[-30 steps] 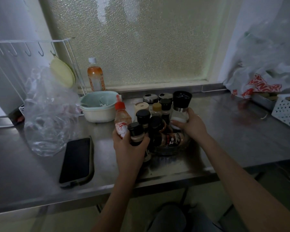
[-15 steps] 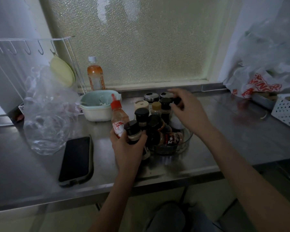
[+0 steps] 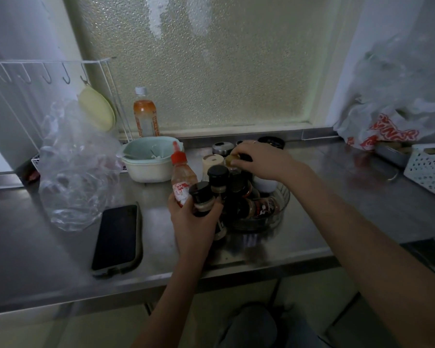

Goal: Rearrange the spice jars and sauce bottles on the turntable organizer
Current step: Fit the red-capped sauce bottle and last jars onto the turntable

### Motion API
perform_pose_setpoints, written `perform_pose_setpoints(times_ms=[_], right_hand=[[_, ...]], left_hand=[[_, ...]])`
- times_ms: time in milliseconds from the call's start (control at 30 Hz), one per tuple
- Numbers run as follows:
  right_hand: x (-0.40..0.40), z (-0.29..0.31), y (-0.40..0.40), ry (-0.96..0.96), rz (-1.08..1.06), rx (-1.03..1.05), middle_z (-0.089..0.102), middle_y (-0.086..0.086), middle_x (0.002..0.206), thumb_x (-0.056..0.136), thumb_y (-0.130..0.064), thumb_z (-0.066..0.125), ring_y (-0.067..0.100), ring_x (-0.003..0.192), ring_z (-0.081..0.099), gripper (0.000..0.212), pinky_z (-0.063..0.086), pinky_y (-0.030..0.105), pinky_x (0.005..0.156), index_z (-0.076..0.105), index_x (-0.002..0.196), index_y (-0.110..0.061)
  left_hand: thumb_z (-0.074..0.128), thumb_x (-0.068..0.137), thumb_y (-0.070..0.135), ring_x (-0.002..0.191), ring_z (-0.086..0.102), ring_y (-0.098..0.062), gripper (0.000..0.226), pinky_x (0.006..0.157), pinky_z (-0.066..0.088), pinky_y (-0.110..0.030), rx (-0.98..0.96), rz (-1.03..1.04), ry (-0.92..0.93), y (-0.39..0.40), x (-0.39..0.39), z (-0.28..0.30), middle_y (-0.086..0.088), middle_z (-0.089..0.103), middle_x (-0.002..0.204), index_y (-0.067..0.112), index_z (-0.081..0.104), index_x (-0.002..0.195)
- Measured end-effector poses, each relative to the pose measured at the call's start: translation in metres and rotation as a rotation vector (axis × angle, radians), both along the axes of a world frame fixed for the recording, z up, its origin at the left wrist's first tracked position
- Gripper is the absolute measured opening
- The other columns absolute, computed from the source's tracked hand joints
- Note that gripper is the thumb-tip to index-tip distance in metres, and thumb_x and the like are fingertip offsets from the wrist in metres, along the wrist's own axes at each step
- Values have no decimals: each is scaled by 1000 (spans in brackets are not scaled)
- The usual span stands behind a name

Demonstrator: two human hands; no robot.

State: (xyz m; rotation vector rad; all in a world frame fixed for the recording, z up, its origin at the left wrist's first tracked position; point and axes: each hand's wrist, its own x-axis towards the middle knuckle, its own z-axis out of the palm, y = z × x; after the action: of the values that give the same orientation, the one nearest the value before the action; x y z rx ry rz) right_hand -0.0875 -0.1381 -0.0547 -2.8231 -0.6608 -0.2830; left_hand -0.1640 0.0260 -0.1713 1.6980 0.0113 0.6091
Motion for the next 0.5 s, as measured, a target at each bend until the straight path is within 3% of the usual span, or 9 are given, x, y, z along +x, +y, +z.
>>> perform_pose_setpoints(times_ms=[167, 300, 367, 500], right_hand=[[-6, -3, -1, -138, -64, 265, 54, -1, 111, 89, -47, 50, 16, 94, 55, 30, 48, 39, 78, 55, 97, -18], [-27, 13, -22, -372, -114, 631, 50, -4, 99, 87, -43, 54, 7, 78, 55, 23, 43, 22, 60, 52, 91, -20], [-38, 15, -41, -378, -134, 786, 54, 3, 97, 85, -40, 57, 14, 76, 61, 24, 51, 27, 52, 53, 88, -17], [-53, -8, -71, -261, -254, 766, 57, 13, 95, 85, -32, 61, 21, 68, 64, 21, 51, 22, 40, 53, 91, -13]], left_hand=[[69, 64, 47, 93, 52, 14, 18, 71, 38, 3, -9, -11, -29, 0, 1, -2, 4, 42, 126, 50, 59, 78], [68, 63, 51, 95, 55, -2, 16, 76, 40, -7, -2, -13, -32, 0, 2, -2, 2, 43, 126, 54, 60, 76], [67, 63, 51, 96, 56, -8, 17, 76, 39, -8, 17, -4, -28, -1, 2, -2, 2, 44, 123, 49, 59, 77], [65, 62, 53, 95, 55, -8, 16, 74, 37, -7, 41, 16, -17, -1, 2, -3, 6, 43, 118, 48, 58, 76]])
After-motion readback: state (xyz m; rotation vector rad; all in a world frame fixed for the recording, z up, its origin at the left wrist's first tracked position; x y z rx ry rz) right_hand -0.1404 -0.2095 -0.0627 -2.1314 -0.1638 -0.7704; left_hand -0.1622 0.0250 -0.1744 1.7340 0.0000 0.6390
